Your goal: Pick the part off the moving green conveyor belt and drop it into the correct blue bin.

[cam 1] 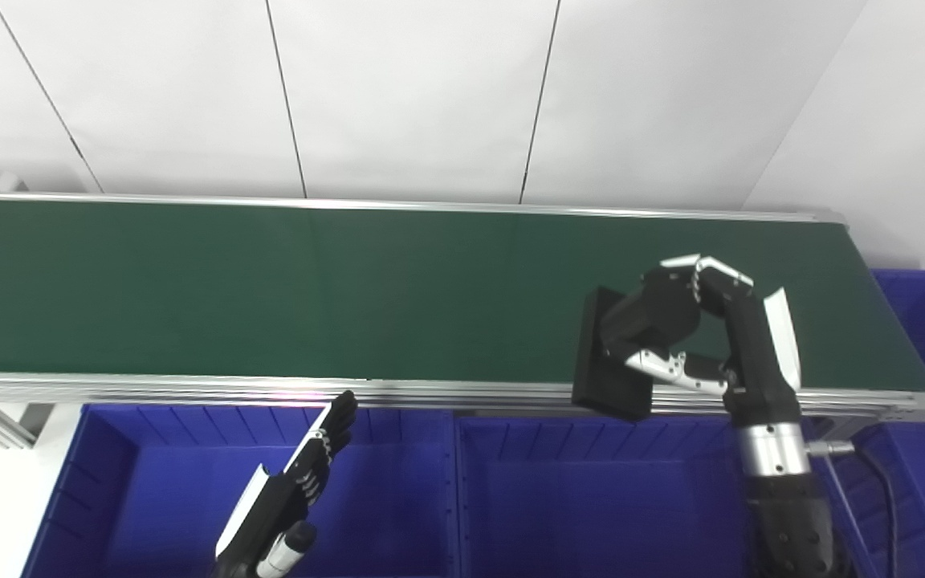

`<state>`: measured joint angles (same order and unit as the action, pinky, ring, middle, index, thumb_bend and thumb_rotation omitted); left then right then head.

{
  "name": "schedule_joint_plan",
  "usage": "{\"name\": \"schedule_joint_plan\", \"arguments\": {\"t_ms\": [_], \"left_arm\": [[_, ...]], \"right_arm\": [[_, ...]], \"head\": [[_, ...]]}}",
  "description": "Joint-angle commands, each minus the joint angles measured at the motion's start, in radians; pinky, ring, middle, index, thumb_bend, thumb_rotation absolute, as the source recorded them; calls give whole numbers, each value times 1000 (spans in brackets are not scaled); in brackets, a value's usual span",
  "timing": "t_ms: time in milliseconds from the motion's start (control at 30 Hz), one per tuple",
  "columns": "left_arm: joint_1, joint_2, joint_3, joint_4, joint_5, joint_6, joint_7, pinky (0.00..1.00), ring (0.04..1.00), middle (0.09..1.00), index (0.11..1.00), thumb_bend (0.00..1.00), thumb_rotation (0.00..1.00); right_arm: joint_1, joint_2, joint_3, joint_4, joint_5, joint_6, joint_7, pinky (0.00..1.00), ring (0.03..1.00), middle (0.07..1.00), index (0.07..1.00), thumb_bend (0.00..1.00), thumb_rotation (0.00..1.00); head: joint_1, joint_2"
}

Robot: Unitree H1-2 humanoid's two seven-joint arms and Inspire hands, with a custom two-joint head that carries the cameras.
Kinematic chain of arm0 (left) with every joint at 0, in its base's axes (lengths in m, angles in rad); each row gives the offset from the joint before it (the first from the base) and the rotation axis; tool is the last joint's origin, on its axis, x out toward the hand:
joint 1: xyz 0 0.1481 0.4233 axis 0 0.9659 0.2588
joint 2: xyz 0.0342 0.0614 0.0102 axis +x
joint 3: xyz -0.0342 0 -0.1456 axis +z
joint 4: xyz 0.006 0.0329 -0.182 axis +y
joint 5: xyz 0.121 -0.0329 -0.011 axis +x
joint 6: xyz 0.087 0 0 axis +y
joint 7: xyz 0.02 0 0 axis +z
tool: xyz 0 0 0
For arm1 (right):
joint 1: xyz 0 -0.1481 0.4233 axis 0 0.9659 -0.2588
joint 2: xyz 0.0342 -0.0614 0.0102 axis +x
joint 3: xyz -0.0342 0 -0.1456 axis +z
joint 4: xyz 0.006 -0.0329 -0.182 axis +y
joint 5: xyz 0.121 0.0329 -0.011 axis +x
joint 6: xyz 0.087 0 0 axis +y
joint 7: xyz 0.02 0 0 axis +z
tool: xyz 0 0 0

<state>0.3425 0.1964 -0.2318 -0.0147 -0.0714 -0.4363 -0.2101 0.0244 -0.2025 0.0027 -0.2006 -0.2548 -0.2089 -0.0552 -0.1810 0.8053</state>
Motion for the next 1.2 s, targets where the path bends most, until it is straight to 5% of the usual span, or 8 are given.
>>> {"name": "schedule_joint_plan", "arguments": {"t_ms": [0, 467, 667, 933, 1167], "left_arm": [[-7, 9, 11, -14, 6, -33, -19, 1000, 1000, 998, 980, 833, 929], [-31, -1, 45, 1, -13, -28, -45, 1000, 996, 991, 977, 816, 923], [-26, 19, 61, -23, -30, -12, -51, 999, 996, 992, 987, 866, 914], [-20, 31, 80, -45, -23, -8, -55, 964, 981, 988, 978, 803, 933], [-16, 36, 77, -62, -27, 1, -64, 988, 989, 987, 979, 857, 923]], "right_arm": [[24, -4, -14, -46, 19, -12, 5, 319, 381, 504, 541, 511, 0], [189, -6, 8, -54, -40, 21, 48, 344, 388, 493, 548, 510, 0], [185, 28, 12, 23, -100, 13, 16, 335, 384, 481, 556, 509, 0], [155, 68, 10, 93, -135, 16, -9, 335, 384, 496, 552, 509, 0], [139, 97, 4, 142, -193, 84, -52, 314, 374, 495, 551, 509, 0]], "head": [[-3, 7], [-57, 32], [-140, 31], [-153, 41], [-151, 48]]}}
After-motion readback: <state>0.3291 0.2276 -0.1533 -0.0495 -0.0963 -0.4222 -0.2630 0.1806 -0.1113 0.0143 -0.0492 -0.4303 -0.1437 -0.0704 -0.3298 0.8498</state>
